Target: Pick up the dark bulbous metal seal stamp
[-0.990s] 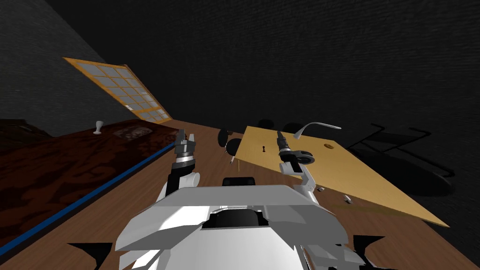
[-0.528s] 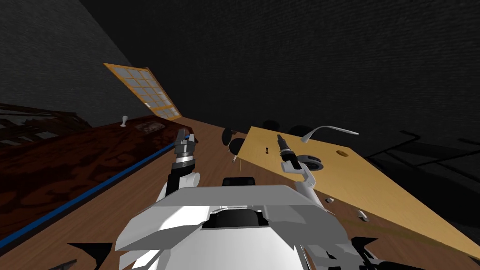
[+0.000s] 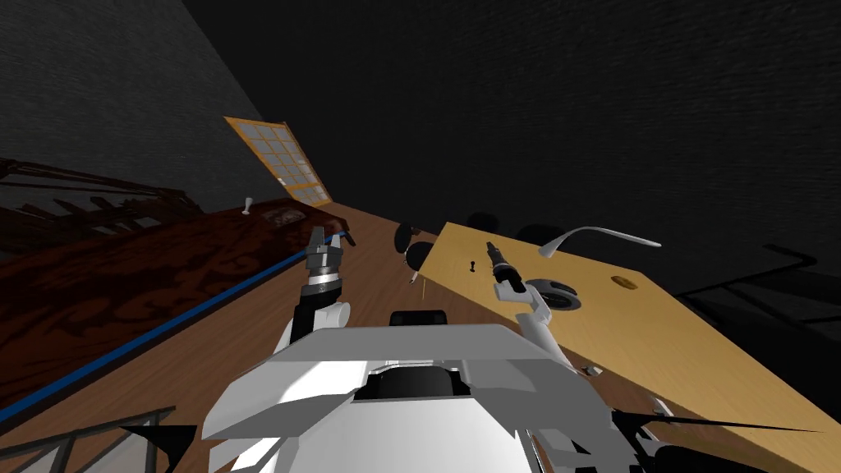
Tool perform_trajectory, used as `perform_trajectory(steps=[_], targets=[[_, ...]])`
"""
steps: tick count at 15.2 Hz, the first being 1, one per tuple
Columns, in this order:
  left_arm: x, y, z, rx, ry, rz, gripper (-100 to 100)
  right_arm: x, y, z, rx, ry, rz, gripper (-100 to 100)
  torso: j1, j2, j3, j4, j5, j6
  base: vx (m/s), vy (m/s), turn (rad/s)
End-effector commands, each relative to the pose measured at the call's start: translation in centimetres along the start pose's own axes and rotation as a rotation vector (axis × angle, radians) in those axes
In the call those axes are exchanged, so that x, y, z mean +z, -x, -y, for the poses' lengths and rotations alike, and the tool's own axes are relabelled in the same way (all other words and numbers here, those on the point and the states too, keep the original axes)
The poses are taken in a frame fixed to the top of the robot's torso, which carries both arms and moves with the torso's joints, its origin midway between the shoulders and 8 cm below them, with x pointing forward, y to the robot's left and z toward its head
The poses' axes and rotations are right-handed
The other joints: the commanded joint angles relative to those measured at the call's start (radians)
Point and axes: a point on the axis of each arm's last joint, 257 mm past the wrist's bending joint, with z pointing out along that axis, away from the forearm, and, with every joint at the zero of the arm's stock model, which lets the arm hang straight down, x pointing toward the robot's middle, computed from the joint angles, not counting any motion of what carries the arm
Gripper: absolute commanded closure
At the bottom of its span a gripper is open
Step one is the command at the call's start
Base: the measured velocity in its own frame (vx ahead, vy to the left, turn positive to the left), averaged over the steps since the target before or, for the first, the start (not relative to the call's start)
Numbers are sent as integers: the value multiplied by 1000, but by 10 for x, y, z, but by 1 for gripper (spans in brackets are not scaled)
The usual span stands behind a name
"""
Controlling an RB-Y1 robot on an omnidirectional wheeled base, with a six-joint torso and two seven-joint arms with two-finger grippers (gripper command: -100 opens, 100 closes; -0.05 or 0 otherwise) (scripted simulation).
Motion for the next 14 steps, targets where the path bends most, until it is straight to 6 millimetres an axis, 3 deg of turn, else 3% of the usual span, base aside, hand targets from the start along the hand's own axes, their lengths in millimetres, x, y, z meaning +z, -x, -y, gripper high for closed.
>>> perform_trajectory(steps=[1,6,14], targets=[[0,0,0,0,0,0,0,5,3,24,-43,-60,-6,-100,0,0,0,0,0,0,-11,-12,202],[0,0,0,0,0,0,0,10,3,86,-117,-219,-40,-100,-1,1,0,0,0,-1,-25,-33,269],[0,0,0,0,0,0,0,7,7,159,-209,-424,-94,-100,-1,0,0,0,0,0,-16,-28,168]])
